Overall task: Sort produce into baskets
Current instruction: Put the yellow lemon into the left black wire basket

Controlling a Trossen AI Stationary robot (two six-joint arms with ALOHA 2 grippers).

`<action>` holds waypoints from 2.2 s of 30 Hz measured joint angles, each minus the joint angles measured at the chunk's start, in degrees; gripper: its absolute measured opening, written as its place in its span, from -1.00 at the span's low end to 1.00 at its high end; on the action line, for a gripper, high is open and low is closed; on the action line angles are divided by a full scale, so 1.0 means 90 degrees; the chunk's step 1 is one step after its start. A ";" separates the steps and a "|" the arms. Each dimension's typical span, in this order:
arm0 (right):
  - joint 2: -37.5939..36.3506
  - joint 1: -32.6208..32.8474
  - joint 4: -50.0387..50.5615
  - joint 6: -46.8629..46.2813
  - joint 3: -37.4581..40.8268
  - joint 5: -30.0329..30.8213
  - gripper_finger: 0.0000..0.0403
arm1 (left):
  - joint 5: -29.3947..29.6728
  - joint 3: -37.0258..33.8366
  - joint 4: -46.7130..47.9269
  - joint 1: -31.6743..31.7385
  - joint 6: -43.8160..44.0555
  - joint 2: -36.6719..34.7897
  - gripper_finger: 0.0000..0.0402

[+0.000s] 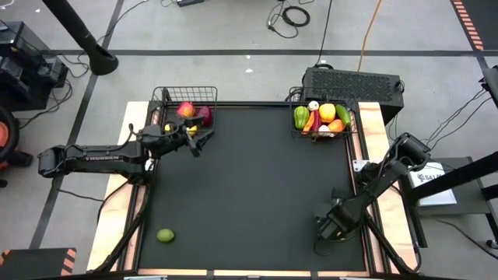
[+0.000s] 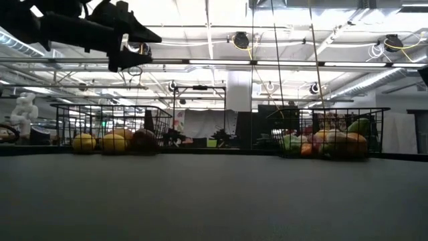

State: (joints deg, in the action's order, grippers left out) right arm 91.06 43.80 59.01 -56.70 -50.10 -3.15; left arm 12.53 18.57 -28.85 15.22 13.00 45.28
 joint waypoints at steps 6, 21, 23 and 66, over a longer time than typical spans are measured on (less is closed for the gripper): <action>-0.0004 -0.0201 -0.0275 -0.0126 -0.0419 0.0418 0.01 | -0.0520 0.0001 -0.0071 0.0000 -0.0392 0.0000 0.97; -0.0009 -0.1644 -0.2477 0.3553 -0.2310 0.4108 0.16 | -0.1650 0.0006 -0.0597 -0.0926 -0.1882 0.0000 0.97; -0.0009 -0.1924 -0.2987 0.4480 -0.2545 0.4203 0.16 | -0.1397 0.0095 -0.0492 -0.1125 -0.1908 0.0003 0.97; 0.1567 -0.4025 -0.6825 0.9092 -0.2821 0.5653 0.17 | 0.1489 0.1673 -0.0198 -0.1933 -0.0469 0.3189 0.97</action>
State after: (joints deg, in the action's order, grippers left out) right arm 105.16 7.57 -2.42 25.13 -75.48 47.73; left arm 25.93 33.63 -30.63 -2.17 8.78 73.98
